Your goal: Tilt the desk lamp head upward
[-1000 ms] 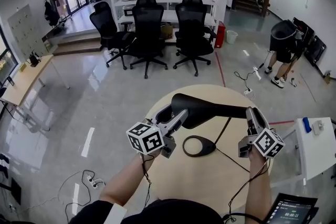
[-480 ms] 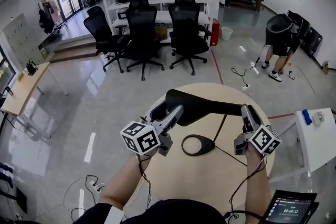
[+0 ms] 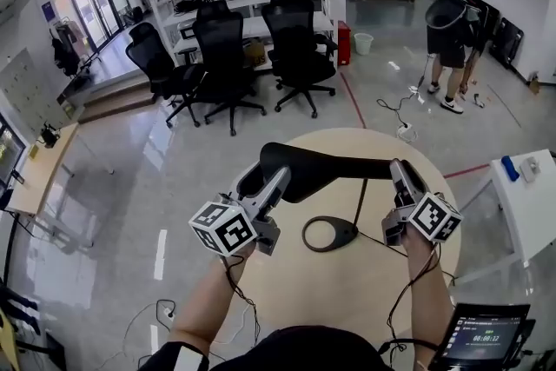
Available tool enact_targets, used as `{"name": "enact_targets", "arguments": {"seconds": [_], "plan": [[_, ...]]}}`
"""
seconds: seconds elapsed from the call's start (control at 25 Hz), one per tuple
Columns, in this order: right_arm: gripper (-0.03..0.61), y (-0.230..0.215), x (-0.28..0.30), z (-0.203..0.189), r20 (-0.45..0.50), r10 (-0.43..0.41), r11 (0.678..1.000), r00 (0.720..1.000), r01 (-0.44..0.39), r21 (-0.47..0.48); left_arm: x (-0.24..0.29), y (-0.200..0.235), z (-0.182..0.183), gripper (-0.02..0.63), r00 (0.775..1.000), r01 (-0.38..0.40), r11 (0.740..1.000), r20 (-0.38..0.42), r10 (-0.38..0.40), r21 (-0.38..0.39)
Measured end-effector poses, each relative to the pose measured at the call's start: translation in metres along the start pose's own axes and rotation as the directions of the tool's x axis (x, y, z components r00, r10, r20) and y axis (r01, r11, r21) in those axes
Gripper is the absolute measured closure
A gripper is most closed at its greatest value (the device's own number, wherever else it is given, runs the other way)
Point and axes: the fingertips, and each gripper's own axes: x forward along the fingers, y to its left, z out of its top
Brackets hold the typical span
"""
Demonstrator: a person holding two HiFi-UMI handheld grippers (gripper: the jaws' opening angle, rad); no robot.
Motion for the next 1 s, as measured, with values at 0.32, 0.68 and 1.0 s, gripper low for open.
{"name": "enact_targets", "arguments": {"seconds": [0.32, 0.68, 1.0], "plan": [[0.416, -0.001, -0.001, -0.005, 0.026, 0.016, 0.995, 1.0, -0.019, 0.102, 0.005, -0.009, 0.014, 0.348, 1.0, 0.001, 1.0, 0.01, -0.001, 0.024], [0.416, -0.009, -0.003, -0.002, 0.034, 0.039, 0.988, 0.999, -0.044, 0.148, 0.018, -0.025, 0.024, 0.348, 1.0, 0.001, 0.998, -0.011, 0.0, 0.068], [0.416, -0.008, -0.004, -0.01, 0.044, 0.064, 0.98, 0.997, -0.071, 0.186, 0.017, -0.026, 0.028, 0.348, 1.0, -0.018, 0.996, -0.011, 0.019, 0.092]]}}
